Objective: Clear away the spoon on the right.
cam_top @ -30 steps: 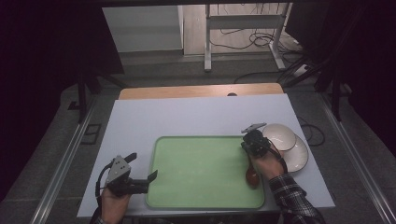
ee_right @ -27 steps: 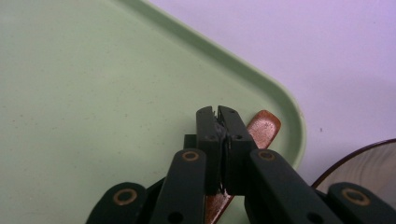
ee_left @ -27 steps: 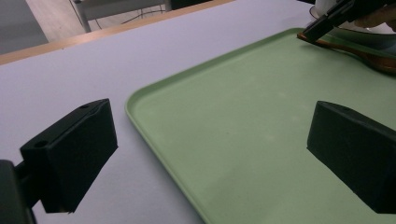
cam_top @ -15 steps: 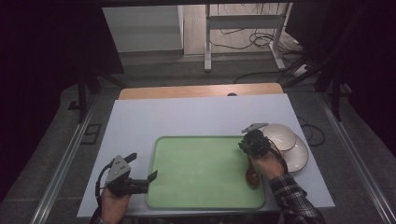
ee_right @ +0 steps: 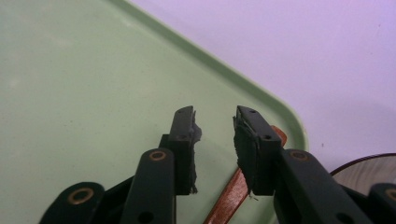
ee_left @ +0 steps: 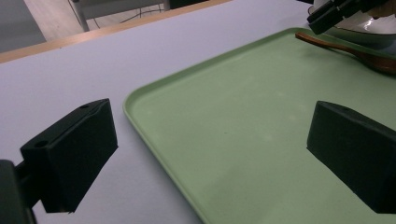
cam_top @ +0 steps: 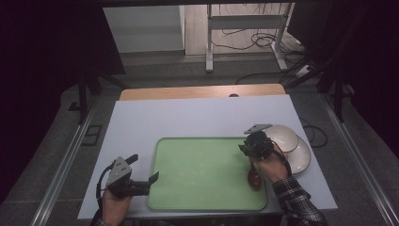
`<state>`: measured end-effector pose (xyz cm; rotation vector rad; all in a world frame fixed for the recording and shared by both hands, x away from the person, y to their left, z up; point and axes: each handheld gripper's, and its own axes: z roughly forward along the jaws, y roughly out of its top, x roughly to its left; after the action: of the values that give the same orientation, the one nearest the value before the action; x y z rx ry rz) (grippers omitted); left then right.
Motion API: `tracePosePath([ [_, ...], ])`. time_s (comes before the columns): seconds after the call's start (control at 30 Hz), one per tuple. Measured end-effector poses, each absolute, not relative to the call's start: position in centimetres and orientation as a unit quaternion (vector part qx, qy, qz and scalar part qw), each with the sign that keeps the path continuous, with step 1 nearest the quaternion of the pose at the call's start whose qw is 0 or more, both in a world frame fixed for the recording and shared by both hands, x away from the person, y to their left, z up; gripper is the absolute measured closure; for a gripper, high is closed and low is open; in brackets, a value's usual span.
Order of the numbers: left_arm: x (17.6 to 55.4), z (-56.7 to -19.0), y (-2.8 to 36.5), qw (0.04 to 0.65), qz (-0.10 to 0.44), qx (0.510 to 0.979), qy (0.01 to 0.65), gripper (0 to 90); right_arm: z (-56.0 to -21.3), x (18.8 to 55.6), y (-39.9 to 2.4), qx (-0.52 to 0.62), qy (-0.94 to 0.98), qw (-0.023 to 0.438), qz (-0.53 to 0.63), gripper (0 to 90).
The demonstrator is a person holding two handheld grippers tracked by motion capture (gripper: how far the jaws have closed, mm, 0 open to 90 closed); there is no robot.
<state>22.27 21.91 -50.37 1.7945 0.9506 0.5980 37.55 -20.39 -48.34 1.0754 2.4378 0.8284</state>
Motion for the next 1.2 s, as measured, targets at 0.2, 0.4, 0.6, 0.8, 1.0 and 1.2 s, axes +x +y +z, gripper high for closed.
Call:
tracePosePath([
  [0.2,22.3,-50.4,21.9,0.49,0.246,0.739,0.391,1.5,-47.9,37.3,-20.7,0.381,0.854,0.174,0.309,61.8],
  [0.4,22.3,-50.4,21.9,0.49,0.246,0.739,0.392,1.5,-47.4,36.9,-20.9,0.38,0.851,0.177,0.317,54.8],
  [0.6,22.2,-50.3,21.9,0.49,0.246,0.739,0.391,1.5,-47.2,36.4,-21.2,0.381,0.846,0.172,0.332,47.2],
  [0.8,22.2,-50.4,21.9,0.49,0.246,0.739,0.391,1.5,-47.0,36.0,-21.5,0.378,0.842,0.171,0.344,39.5],
  [1.0,22.3,-50.4,21.9,0.49,0.246,0.739,0.392,1.5,-47.0,35.6,-21.6,0.371,0.845,0.169,0.347,33.1],
  [1.2,22.2,-50.4,21.9,0.49,0.247,0.739,0.392,1.5,-47.0,35.2,-21.7,0.369,0.843,0.167,0.355,25.9],
])
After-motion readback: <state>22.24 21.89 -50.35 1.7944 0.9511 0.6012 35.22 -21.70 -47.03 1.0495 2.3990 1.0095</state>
